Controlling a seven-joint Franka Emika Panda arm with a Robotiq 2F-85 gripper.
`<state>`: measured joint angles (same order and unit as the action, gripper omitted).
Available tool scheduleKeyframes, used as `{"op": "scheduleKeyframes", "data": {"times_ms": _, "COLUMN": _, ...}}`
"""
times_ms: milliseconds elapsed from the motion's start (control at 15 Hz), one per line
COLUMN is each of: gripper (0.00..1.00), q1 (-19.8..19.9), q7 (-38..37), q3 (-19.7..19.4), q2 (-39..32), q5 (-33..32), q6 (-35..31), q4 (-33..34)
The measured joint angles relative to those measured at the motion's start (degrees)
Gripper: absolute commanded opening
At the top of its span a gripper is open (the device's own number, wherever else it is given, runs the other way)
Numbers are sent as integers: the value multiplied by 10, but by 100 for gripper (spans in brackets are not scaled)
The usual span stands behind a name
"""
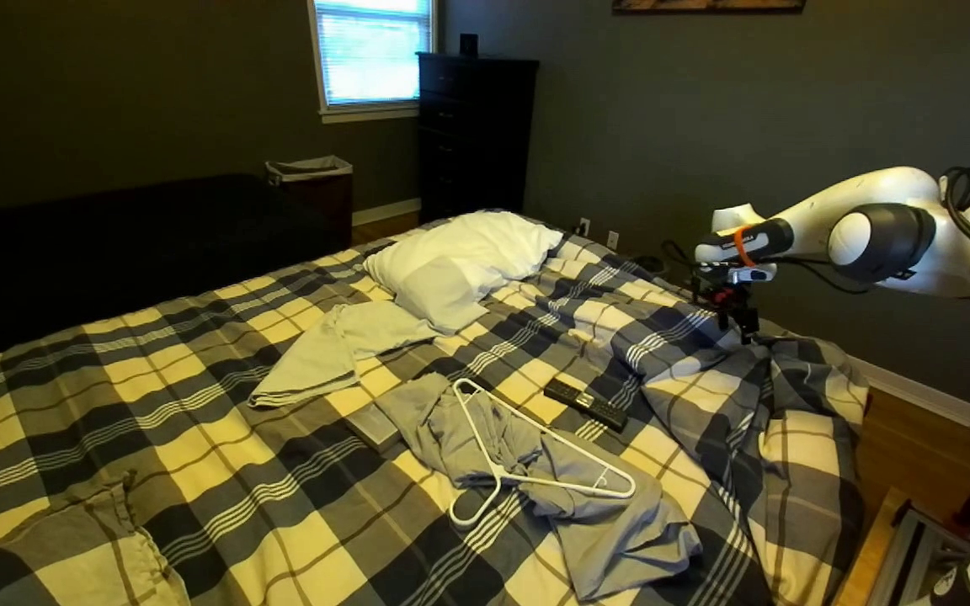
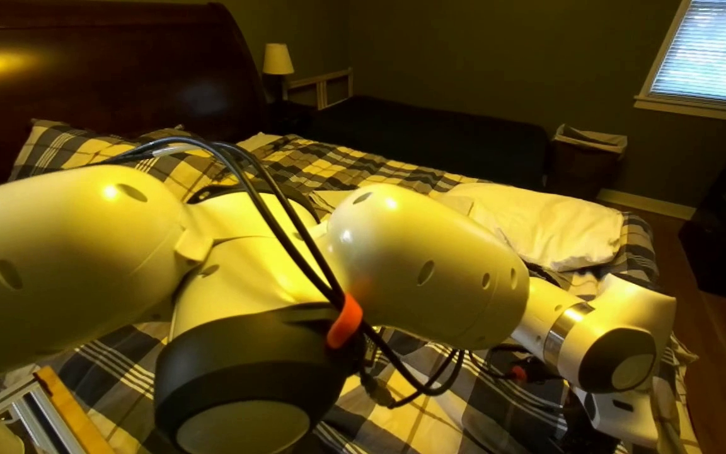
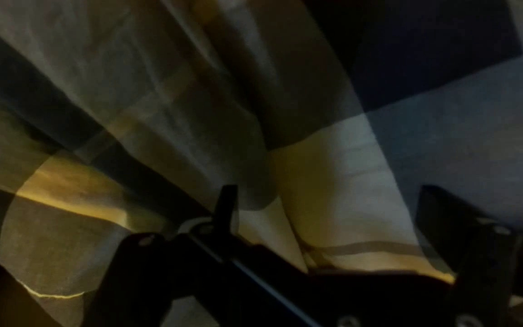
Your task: Cover the bed with the bed sheet
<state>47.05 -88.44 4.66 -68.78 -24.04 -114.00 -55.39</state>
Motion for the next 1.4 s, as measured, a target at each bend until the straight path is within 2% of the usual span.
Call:
{"op": "scheduleKeyframes", "data": {"times_ms": 467, "gripper": 100, "q1": 63, "q7": 224, "q3": 8, "q2": 76, "q5": -10, "q6": -3, "q4": -143}}
{"op": "scheduleKeyframes", "data": {"times_ms": 533, "gripper": 75, "q1": 68, "q7": 249, "q3": 8, "q2": 77, "q5": -17, "q6": -3, "q4": -157}}
{"op": "scheduleKeyframes", "data": {"times_ms": 600, "gripper": 75, "q1": 71, "q7": 269, "q3": 6, "q2": 76, "q5": -27, "q6": -3, "q4": -170}}
{"op": "scheduleKeyframes", "data": {"times_ms": 667, "gripper": 68, "q1": 69, "q7": 276, "q3": 0, "q2": 73, "q5": -44, "q6": -3, "q4": -182}}
{"op": "scheduleKeyframes", "data": {"times_ms": 733, "gripper": 58, "q1": 63, "q7": 276, "q3": -8, "q2": 68, "q5": -62, "q6": -2, "q4": -190}}
{"op": "scheduleKeyframes", "data": {"times_ms": 867, "gripper": 44, "q1": 41, "q7": 246, "q3": -32, "q2": 55, "q5": -93, "q6": -1, "q4": -194}}
{"op": "scheduleKeyframes", "data": {"times_ms": 1067, "gripper": 20, "q1": -45, "q7": 196, "q3": -139, "q2": 43, "q5": -52, "q6": -21, "q4": -191}}
{"op": "scheduleKeyframes", "data": {"times_ms": 1133, "gripper": 14, "q1": -64, "q7": 175, "q3": -161, "q2": 41, "q5": -52, "q6": -22, "q4": -189}}
{"op": "scheduleKeyframes", "data": {"times_ms": 1267, "gripper": 1, "q1": -78, "q7": 126, "q3": -185, "q2": 35, "q5": -62, "q6": -22, "q4": -185}}
{"op": "scheduleKeyframes", "data": {"times_ms": 1400, "gripper": 0, "q1": -94, "q7": 106, "q3": -235, "q2": 20, "q5": -40, "q6": -30, "q4": -177}}
